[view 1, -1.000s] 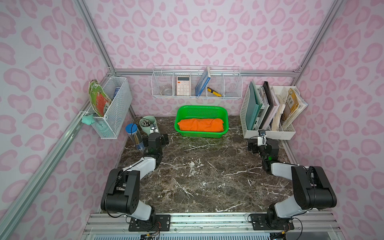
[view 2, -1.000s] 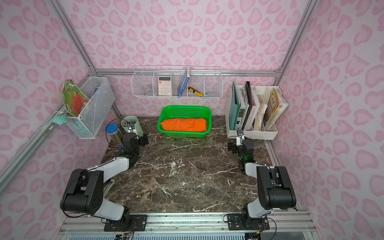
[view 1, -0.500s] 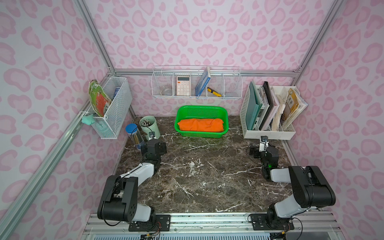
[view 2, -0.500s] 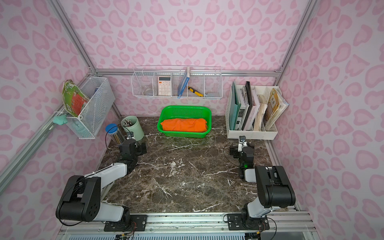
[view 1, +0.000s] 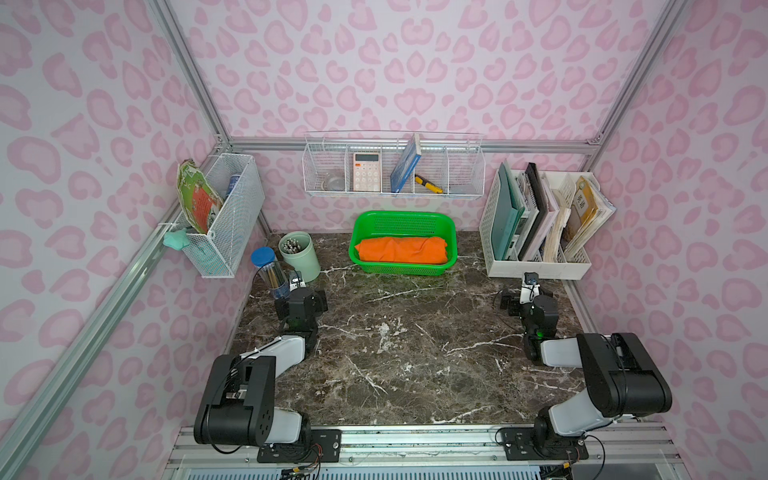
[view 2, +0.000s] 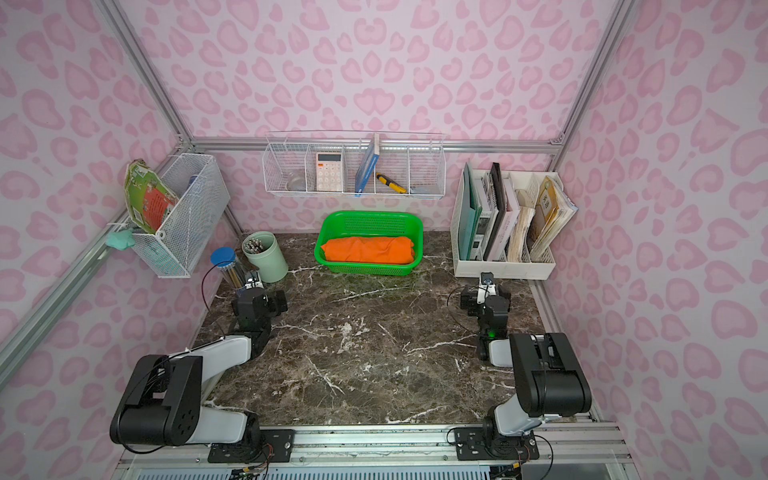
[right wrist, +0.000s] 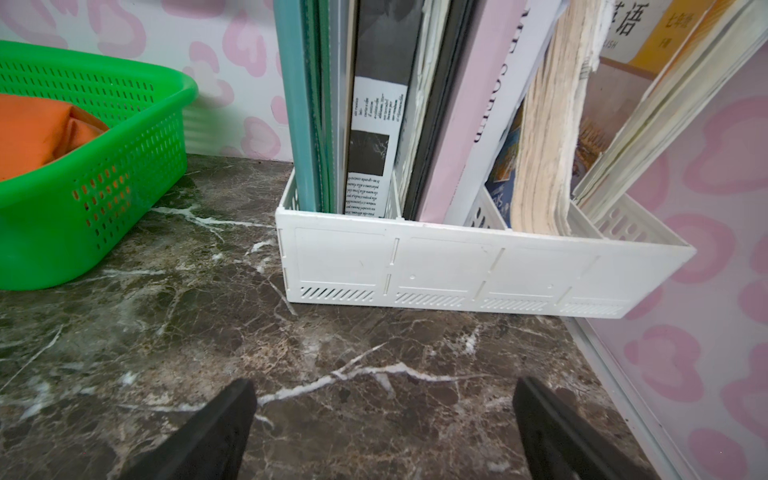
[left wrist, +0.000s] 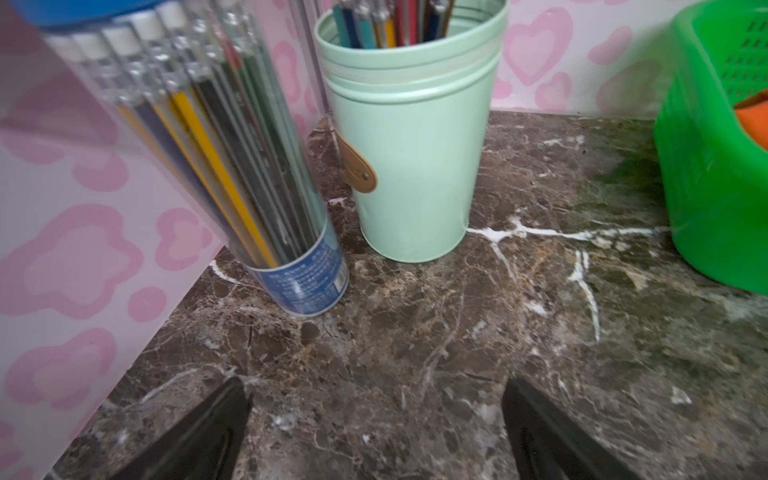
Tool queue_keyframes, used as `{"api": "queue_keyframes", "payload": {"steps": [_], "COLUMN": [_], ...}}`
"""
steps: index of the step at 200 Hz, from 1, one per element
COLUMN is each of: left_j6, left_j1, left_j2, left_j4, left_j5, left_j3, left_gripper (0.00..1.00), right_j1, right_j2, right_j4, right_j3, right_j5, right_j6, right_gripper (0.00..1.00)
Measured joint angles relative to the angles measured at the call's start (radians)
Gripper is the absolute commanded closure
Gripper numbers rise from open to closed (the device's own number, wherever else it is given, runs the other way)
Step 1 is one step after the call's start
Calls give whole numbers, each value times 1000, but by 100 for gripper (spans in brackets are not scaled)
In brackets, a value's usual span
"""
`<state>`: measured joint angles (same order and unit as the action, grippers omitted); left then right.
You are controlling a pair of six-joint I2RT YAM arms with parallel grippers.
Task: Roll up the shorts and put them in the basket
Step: Reset both arms
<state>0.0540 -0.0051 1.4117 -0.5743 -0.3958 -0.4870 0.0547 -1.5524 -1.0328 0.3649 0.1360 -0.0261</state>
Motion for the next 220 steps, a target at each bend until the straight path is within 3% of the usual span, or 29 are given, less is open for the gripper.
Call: {"api": "queue_keyframes", "payload": {"steps": [100,220], "left_j6": [72,66], "left_j1": [70,86], "left_j2": [119,139], "left_j4": [-295,-225], "left_j5": [96,191], "left_j3": [138,55], "left_gripper": [1,1], "right_j1": [2,-8], "right_j2": [1,2], "right_j4": [-19,-28], "right_j3": [-6,-14], "right_j5": [9,-2], "right_j6": [4,16], "right_gripper": [0,0]}}
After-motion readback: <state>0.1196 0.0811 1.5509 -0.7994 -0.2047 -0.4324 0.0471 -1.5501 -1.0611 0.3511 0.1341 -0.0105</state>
